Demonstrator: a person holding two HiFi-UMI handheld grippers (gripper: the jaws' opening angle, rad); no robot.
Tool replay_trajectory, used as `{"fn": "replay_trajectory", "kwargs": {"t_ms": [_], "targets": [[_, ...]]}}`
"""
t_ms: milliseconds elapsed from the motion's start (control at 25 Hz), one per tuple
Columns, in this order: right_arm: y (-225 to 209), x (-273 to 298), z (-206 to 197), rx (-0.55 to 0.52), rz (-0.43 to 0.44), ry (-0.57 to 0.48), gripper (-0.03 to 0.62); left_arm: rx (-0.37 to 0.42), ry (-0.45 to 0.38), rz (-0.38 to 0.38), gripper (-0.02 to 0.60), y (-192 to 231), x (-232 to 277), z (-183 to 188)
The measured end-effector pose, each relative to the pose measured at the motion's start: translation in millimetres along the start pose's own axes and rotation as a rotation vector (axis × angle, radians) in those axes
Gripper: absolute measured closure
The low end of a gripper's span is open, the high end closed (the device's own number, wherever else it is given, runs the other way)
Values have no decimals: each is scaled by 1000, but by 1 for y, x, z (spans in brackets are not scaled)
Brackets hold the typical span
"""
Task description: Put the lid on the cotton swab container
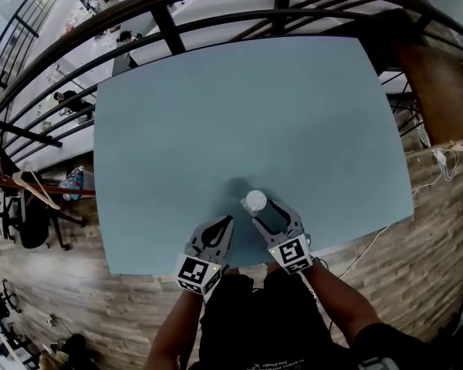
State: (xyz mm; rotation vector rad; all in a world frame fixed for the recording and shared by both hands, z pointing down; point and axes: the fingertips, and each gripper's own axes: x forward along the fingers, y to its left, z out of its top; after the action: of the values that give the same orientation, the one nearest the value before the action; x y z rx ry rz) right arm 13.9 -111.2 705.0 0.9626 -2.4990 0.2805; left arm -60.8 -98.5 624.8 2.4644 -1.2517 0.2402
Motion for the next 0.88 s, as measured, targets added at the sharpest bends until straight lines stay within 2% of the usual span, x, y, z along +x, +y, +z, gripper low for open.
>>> {"fn": "replay_trajectory", "kwargs": {"t_ms": [280, 440, 880], "targets": [[0, 13, -4, -9, 21, -2, 336, -13, 15, -5, 571, 0, 5, -1], [-3, 18, 1, -10, 0, -6, 328, -7, -3, -6, 571, -3, 10, 2], [-8, 26, 2, 2, 4, -19, 337, -22, -6, -13, 571, -9, 20, 4]]}}
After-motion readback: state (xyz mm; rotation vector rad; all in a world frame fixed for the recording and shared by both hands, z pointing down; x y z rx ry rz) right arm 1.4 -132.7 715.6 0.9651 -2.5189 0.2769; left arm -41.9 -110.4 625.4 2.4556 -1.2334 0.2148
